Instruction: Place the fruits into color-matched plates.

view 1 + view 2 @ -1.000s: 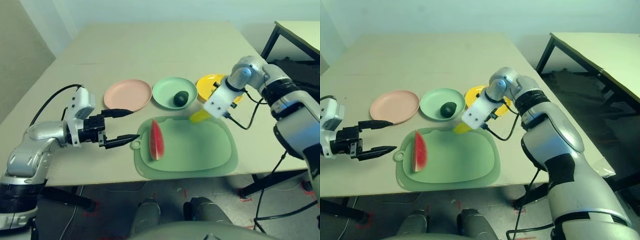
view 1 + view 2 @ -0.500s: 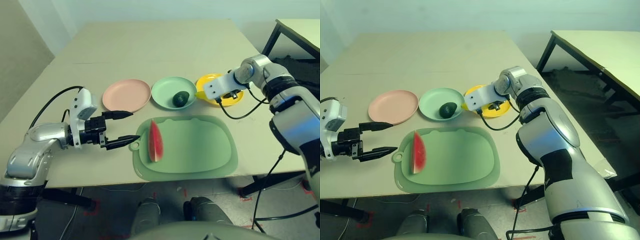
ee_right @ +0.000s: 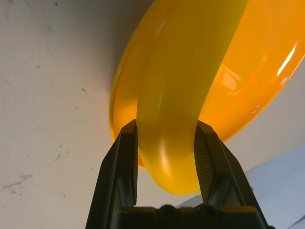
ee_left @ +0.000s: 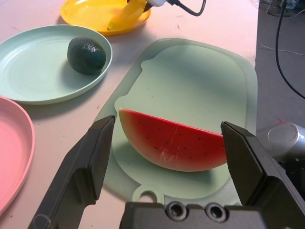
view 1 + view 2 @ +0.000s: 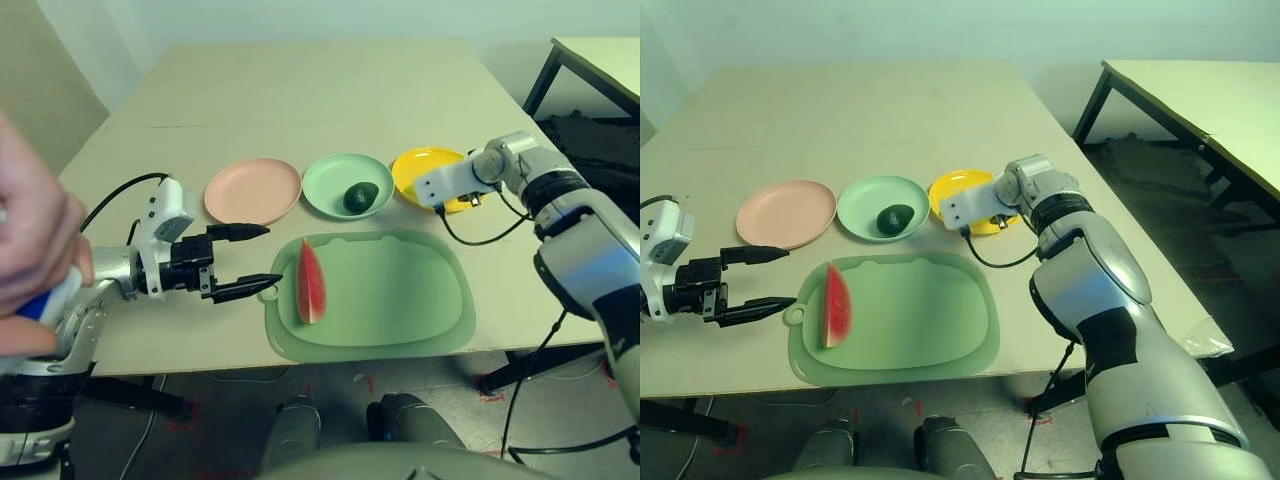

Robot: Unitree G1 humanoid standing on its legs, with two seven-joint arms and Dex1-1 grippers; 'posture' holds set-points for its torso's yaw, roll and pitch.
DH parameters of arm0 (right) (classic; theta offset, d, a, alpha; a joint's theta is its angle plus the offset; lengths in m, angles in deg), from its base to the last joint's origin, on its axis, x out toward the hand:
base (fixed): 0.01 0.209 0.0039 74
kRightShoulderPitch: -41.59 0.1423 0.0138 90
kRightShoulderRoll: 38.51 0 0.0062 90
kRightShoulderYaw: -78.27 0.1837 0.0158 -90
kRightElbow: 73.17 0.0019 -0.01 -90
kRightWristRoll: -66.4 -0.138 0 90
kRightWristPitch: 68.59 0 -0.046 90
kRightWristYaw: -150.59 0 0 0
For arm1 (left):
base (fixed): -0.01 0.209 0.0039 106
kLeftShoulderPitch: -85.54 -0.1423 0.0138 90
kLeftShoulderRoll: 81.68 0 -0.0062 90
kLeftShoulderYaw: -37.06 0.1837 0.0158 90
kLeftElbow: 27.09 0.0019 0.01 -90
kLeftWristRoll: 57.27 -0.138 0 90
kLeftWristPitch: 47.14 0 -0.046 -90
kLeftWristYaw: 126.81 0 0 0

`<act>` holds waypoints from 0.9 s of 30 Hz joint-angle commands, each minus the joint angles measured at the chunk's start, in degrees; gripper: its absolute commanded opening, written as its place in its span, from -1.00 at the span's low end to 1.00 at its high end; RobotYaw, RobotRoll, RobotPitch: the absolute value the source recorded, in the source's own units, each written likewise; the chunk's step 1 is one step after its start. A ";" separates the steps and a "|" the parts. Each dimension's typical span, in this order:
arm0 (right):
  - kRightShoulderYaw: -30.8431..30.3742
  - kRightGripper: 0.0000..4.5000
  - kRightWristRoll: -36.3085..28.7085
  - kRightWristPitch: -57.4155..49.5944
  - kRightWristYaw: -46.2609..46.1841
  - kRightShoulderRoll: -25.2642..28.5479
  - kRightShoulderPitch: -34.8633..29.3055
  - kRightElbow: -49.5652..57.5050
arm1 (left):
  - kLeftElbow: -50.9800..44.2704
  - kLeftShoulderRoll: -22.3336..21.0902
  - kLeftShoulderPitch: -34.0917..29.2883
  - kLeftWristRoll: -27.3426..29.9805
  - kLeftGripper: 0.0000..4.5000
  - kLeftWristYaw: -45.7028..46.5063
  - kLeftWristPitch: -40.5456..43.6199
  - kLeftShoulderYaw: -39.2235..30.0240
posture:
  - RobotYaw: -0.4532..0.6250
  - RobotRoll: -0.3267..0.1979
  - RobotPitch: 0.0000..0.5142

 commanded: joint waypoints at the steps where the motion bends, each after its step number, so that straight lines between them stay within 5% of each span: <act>1: 0.25 -0.26 0.54 -0.45 -0.70 -1.01 -0.71 -0.25 | -1.34 -0.69 -1.49 0.34 1.00 0.00 0.27 -1.18 | 0.01 0.25 -0.72; 10: -0.06 -0.26 1.56 -0.47 -2.72 -0.95 -0.93 -0.36 | -2.06 -0.76 -2.89 0.35 1.00 0.17 0.05 -1.52 | 0.01 0.25 -0.71; 11: -0.08 0.06 1.64 -0.32 -2.99 -0.92 -0.97 -0.36 | -2.06 -0.66 -2.89 0.29 1.00 0.16 0.00 -1.43 | 0.01 0.25 -0.71; 17: 0.43 0.98 1.88 0.44 -3.50 -0.76 -1.35 -0.38 | -2.15 -0.81 -3.72 0.21 1.00 -0.21 -0.14 -1.52 | 0.00 0.25 -0.73; 27: -0.56 0.99 3.74 3.03 -4.26 0.65 2.06 0.01 | -1.37 -0.66 -3.77 0.04 1.00 -0.27 -0.73 -1.68 | -0.03 0.25 -0.76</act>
